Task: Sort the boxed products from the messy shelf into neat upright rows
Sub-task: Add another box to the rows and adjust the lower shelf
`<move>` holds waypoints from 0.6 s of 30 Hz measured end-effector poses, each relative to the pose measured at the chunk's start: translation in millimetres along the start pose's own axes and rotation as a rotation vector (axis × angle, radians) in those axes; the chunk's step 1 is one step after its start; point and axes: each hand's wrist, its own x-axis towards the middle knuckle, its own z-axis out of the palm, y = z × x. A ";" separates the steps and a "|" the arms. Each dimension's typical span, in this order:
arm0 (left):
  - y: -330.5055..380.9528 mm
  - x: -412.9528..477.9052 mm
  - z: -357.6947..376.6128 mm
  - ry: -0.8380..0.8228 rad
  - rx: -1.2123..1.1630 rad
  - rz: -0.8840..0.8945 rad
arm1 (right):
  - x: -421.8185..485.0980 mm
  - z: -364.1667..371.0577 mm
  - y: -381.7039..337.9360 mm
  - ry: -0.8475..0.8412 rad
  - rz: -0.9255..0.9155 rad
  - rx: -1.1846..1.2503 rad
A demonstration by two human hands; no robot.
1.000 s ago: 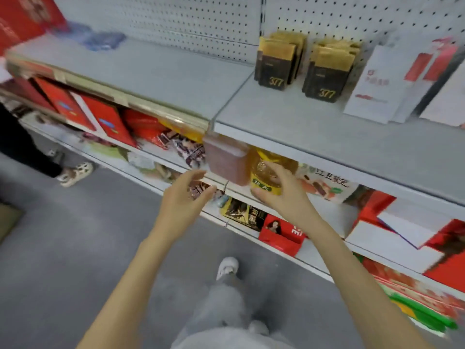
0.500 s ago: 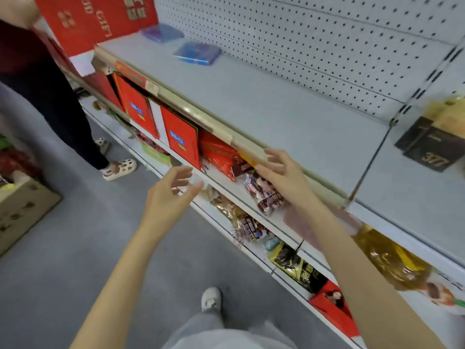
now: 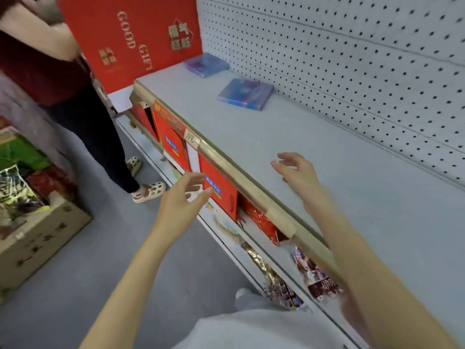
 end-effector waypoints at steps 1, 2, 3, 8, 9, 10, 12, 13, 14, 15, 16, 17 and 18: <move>0.5 17.8 -0.1 -0.007 0.007 -0.003 | 17.5 6.6 -0.1 -0.006 0.012 -0.003; 0.6 36.6 -1.1 -0.013 0.022 -0.009 | 36.7 12.8 -0.8 -0.011 0.027 0.002; 0.4 54.1 -3.1 -0.009 0.034 -0.014 | 55.5 18.9 -3.0 -0.015 0.039 0.012; -9.1 132.6 -7.8 0.023 0.027 -0.066 | 135.4 45.5 -17.6 0.018 0.052 -0.017; -10.8 148.9 -5.1 0.022 0.021 -0.073 | 148.4 49.1 -18.5 0.034 0.054 -0.033; -12.1 166.3 -1.9 0.016 0.017 -0.081 | 161.2 51.7 -18.7 0.056 0.060 -0.050; -15.1 204.9 5.1 -0.008 0.007 -0.081 | 188.2 54.5 -18.0 0.116 0.065 -0.074; -17.8 225.4 8.5 -0.025 -0.001 -0.072 | 202.1 55.9 -17.9 0.157 0.063 -0.084; -21.2 245.5 11.5 -0.045 -0.009 -0.062 | 215.1 57.8 -18.0 0.204 0.057 -0.090; -24.8 266.3 14.2 -0.067 -0.013 -0.053 | 228.4 60.7 -18.6 0.251 0.051 -0.098; -28.8 288.3 16.4 -0.088 -0.012 -0.050 | 242.9 64.8 -19.3 0.300 0.048 -0.121; -32.9 310.6 17.9 -0.109 -0.009 -0.050 | 256.8 69.9 -20.4 0.343 0.057 -0.169; -36.6 334.0 19.5 -0.128 -0.009 -0.046 | 270.4 75.5 -22.2 0.377 0.083 -0.229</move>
